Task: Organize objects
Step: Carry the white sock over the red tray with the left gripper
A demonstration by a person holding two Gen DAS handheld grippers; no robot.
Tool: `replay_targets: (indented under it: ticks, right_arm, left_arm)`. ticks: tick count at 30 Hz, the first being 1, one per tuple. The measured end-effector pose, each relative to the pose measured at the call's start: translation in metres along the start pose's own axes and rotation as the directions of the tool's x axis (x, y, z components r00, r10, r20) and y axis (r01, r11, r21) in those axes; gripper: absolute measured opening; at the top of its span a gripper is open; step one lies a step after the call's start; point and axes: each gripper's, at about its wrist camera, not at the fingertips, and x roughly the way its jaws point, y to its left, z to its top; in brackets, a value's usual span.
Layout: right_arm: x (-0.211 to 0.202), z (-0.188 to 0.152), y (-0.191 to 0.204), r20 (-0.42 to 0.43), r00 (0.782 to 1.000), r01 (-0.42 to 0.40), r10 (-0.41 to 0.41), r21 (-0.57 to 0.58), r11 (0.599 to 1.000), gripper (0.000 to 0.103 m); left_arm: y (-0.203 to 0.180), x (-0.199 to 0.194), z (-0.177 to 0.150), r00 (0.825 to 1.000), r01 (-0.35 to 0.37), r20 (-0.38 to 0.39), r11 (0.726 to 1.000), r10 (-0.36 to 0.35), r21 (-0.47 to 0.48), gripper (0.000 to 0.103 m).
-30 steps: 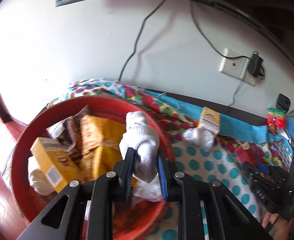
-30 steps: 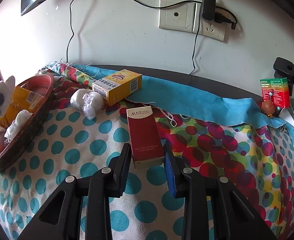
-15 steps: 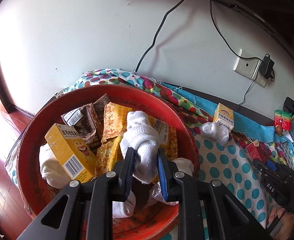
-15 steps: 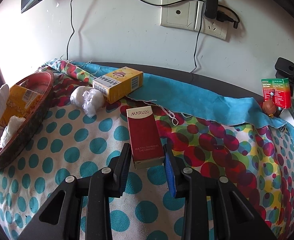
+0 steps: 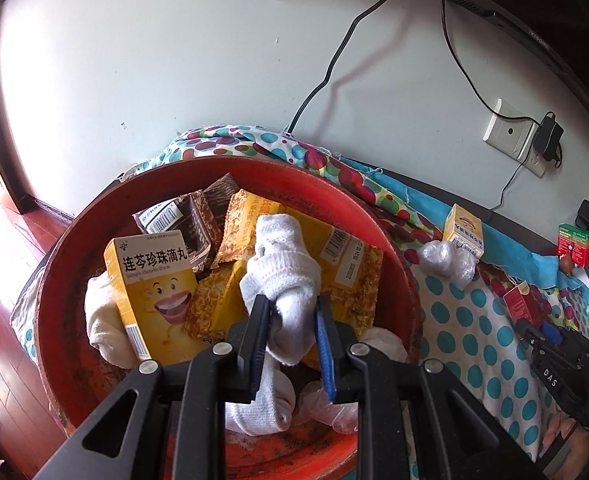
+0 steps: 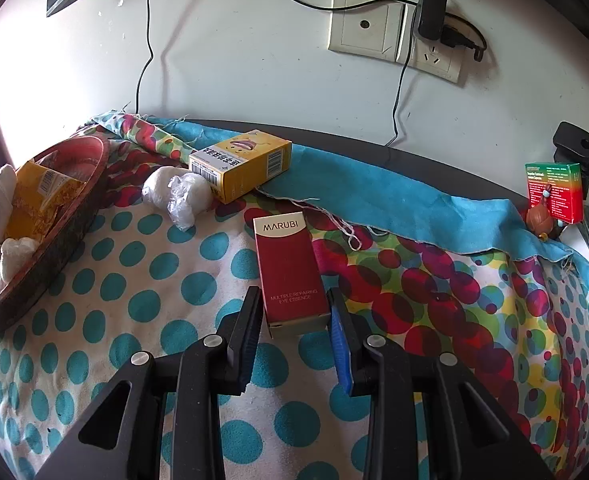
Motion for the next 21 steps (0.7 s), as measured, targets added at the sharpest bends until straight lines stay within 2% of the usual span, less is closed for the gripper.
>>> replay_targets:
  ticks: [12,21]
  right_arm:
    - [-0.0002,0.0007,0.0012,0.0,1.0,0.007,-0.007,-0.006,1.0,0.03]
    - [0.0002,0.0002,0.003,0.0,1.0,0.013,-0.013,-0.022,1.0,0.03]
  left_arm:
    - [0.001,0.0003,-0.0005,1.0,0.006,-0.01,1.0,-0.006,-0.02,0.026]
    - [0.0006,-0.0048,0.0,1.0,-0.02,-0.008,1.0,0.02,0.001,0.036]
